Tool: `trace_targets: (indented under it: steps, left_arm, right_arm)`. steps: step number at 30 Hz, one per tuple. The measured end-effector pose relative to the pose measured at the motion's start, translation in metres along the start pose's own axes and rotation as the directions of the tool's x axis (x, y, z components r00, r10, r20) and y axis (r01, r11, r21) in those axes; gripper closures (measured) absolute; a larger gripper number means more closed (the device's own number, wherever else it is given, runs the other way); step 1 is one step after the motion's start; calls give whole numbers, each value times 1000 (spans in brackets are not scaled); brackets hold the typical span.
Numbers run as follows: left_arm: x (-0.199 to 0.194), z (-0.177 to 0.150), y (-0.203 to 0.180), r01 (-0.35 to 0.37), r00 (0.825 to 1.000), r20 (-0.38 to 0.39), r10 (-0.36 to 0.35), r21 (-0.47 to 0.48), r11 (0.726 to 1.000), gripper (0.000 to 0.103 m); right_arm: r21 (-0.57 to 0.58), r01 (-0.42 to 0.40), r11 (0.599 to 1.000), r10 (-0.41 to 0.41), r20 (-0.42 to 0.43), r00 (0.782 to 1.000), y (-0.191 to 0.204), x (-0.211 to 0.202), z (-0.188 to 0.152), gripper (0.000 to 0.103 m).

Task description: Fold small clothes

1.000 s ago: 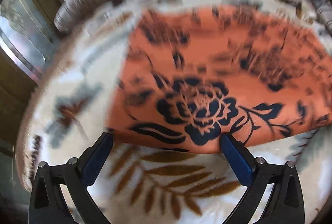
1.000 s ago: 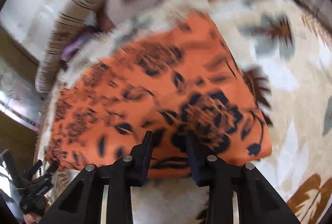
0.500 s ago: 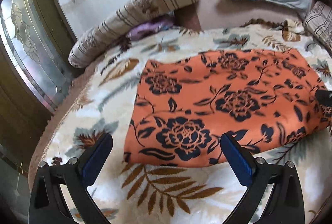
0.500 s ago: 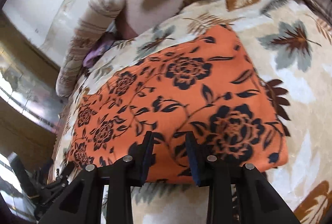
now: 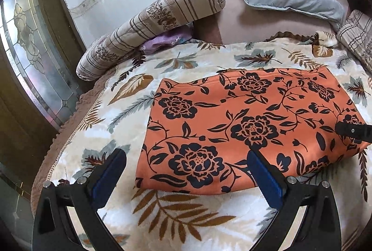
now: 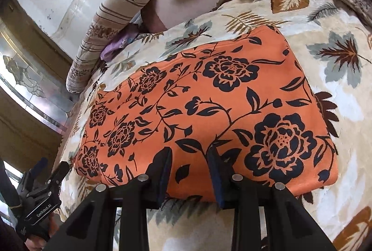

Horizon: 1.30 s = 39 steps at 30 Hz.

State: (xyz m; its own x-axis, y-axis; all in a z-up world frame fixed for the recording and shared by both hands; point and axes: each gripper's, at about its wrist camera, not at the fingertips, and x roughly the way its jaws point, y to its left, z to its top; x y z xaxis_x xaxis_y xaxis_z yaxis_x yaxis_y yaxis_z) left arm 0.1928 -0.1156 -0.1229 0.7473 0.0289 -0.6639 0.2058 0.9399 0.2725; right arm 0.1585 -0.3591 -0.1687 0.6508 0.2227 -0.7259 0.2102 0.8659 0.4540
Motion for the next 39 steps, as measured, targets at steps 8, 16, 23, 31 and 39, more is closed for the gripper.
trace_targets:
  steps: [8, 16, 23, 31, 39]
  left_arm:
    - [-1, 4, 14, -39, 999, 22, 39, -30, 999, 0]
    - [-11, 4, 66, -152, 986, 45, 159, -132, 980, 0]
    - [-15, 1, 85, -159, 985, 43, 168, -171, 973, 0]
    - [-6, 3, 64, -116, 992, 31, 122, -139, 983, 0]
    - [58, -3, 15, 20, 990, -139, -32, -85, 996, 0]
  right_arm:
    - [-76, -7, 997, 5, -23, 1000, 18, 13, -1, 69]
    - [-120, -23, 993, 20, -30, 999, 33, 19, -3, 69]
    - [-147, -20, 989, 16, -26, 1000, 39, 18, -7, 69]
    - [-124, -9, 992, 7, -18, 1000, 29, 15, -8, 68]
    - [-51, 5, 999, -6, -28, 1000, 8, 17, -1, 68]
